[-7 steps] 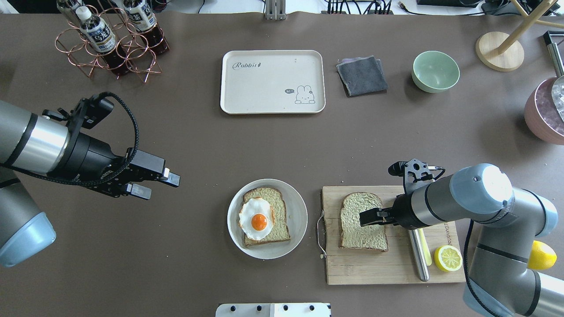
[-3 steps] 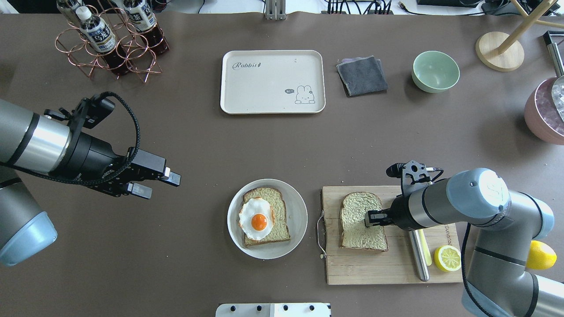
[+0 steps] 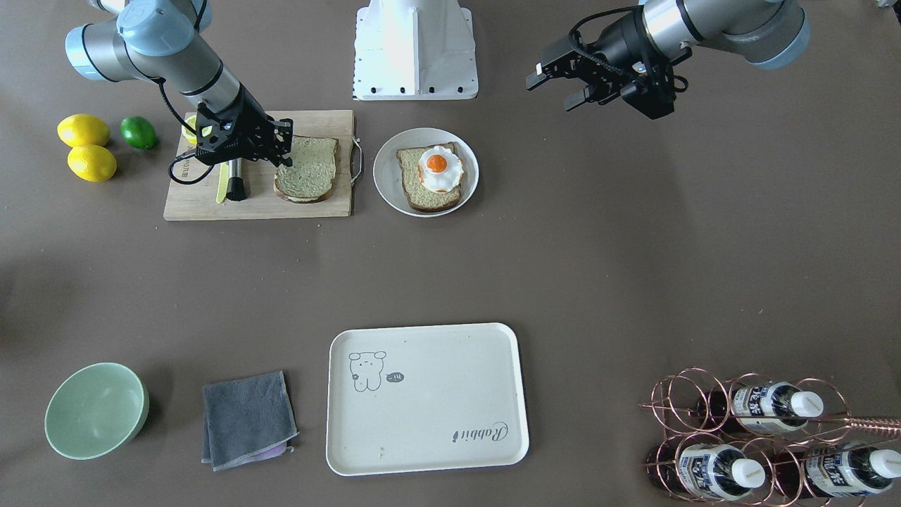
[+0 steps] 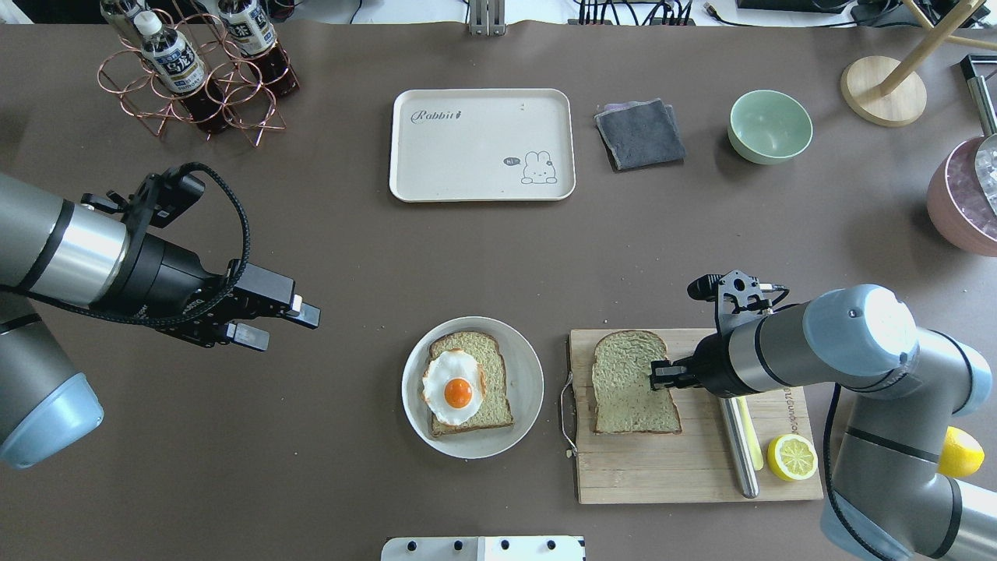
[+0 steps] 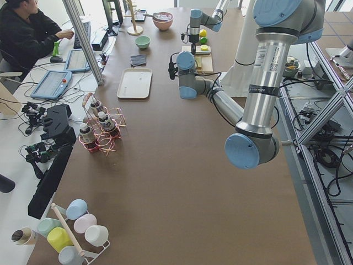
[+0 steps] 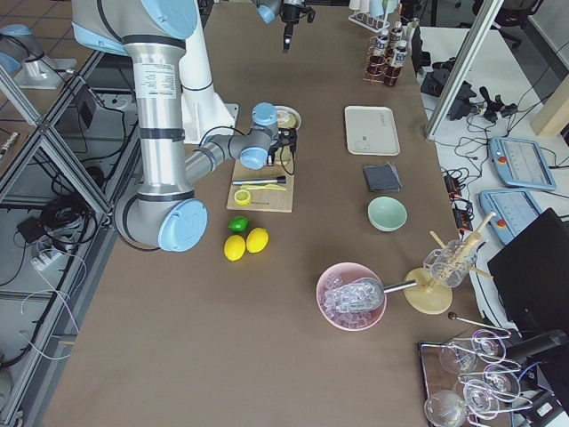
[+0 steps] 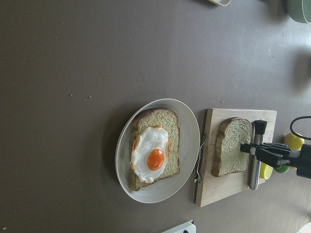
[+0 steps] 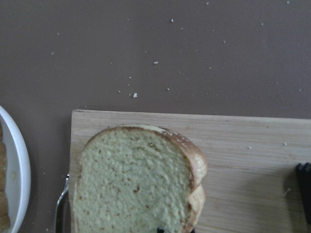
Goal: Make sandwich and place on tray
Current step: 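Lift the bread slice with the right gripper and carry it over the egg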
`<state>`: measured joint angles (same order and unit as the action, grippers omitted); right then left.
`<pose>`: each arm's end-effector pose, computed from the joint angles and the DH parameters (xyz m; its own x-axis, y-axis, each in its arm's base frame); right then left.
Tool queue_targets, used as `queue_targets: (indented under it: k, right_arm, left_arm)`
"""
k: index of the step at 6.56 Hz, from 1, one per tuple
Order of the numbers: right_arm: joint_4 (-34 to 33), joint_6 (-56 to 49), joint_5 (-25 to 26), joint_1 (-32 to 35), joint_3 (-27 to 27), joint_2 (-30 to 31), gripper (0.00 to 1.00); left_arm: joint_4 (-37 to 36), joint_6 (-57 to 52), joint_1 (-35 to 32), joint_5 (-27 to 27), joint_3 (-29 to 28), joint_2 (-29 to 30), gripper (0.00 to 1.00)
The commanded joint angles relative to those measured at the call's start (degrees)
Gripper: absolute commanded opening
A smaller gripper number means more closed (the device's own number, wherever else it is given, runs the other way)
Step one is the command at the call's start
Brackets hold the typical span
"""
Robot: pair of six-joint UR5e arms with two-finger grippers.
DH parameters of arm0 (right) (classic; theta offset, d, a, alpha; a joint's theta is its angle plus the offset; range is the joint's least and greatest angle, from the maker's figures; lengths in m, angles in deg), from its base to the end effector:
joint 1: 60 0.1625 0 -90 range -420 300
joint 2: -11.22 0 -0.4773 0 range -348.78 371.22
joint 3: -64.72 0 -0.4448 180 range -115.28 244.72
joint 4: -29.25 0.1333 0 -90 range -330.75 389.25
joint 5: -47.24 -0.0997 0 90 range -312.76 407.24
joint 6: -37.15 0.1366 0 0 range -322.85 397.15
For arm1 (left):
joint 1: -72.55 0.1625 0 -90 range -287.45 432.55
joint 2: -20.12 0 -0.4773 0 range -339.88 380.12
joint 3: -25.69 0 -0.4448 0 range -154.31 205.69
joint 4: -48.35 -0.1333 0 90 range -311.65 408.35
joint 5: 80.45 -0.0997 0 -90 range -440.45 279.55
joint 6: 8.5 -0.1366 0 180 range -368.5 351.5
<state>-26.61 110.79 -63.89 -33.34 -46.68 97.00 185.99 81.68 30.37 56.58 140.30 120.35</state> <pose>-0.4953 -0.3428 0.4242 0.4713 -0.0573 0.8801 -0.0078 0.9976 0.0691 0.3890 -0.3975 0.2914 0.0972 -0.0910 -0.9911 -0.0796 0.9919 -0.0989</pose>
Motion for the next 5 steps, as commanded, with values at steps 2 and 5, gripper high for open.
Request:
queue_targets:
  k: [2,5]
  right_arm:
    - [0.1,0.7,-1.5,1.0,-3.9,-2.4,0.00]
    - [-0.3,3.3,-0.9,-0.9,-1.3,-10.4,0.00]
  left_arm:
    - [0.0,0.0,0.0,0.0,-0.2,0.1,0.98]
    - [0.0,0.0,0.0,0.0,-0.2,0.1,0.98]
